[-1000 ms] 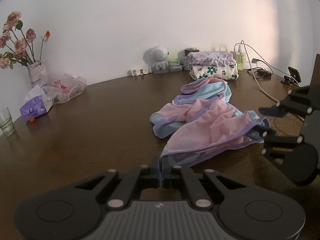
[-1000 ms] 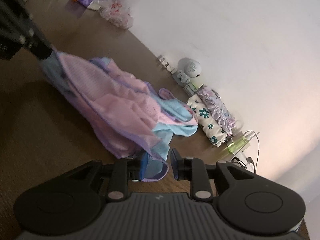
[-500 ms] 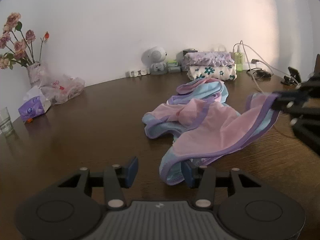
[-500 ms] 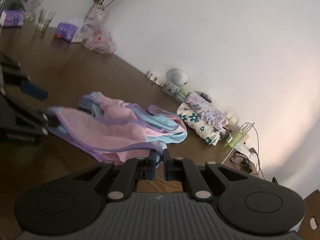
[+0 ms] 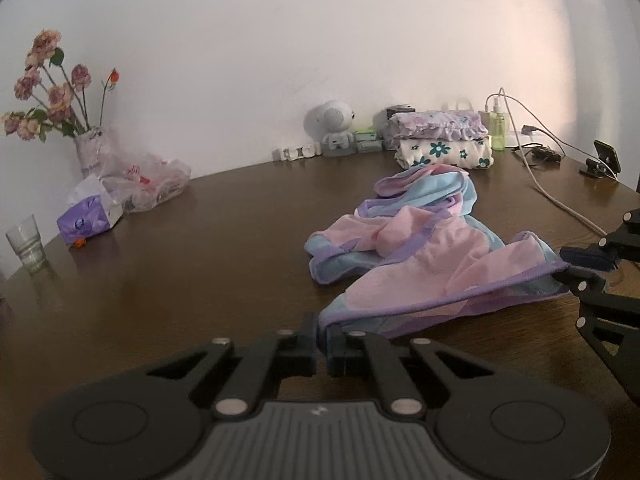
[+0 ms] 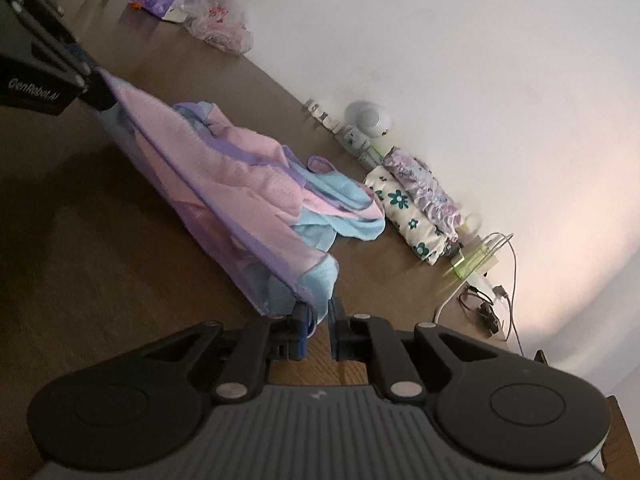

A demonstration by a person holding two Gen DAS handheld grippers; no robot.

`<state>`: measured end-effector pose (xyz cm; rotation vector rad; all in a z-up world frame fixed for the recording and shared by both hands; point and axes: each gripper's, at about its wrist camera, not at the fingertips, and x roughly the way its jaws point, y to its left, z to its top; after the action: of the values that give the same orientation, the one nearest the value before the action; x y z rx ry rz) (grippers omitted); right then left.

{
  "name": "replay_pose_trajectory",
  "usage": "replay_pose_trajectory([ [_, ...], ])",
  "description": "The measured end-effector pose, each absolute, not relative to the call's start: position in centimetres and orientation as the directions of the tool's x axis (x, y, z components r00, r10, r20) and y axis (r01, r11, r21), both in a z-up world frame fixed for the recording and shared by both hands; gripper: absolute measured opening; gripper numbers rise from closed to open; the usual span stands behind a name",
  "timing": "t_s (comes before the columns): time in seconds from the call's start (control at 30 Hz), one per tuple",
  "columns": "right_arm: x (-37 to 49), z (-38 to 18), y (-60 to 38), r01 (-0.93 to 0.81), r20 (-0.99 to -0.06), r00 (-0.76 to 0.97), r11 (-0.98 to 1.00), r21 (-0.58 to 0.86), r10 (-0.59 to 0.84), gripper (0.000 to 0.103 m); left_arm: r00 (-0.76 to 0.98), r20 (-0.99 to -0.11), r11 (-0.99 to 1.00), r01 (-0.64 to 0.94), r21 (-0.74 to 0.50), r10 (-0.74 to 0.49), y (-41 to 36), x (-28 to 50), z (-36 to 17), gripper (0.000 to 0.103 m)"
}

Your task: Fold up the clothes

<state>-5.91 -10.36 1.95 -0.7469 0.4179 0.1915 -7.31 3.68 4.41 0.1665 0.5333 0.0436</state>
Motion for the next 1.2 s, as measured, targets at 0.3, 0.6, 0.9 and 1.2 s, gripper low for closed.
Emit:
replay_pose_trajectory([
  [0.3, -8.3, 12.7, -13.6, -0.255, -0.255, 0.954, 0.871, -0.421, 0.156, 0.001, 0.963, -0.268, 0.999, 0.04, 0.021, -0.033, 5.1, -9.1, 14.2, 0.001],
  [0.6, -19.0, 31.2, -17.9, -0.256, 0.261, 0.908, 0.926, -0.276, 0.329, 0.001, 0.96, 0.247, 0.99, 0.114, 0.079, -0.13, 5.6, -20.0, 31.7, 0.001],
  [0.9, -10.5, 31.9, -17.5, -0.204, 0.169, 0.956, 0.957, -0.208, 0.241, 0.001, 0.996, 0.061, 0.992, 0.064, 0.105, -0.071, 6.2, -11.0, 31.5, 0.001],
  [1.2, 9.0, 26.6, -8.7, -0.167, -0.081, 0.984, 0.979, -0.118, 0.158, 0.001, 0.973, -0.005, 0.957, -0.224, 0.185, 0.229, 7.2, 2.8, 30.5, 0.001],
])
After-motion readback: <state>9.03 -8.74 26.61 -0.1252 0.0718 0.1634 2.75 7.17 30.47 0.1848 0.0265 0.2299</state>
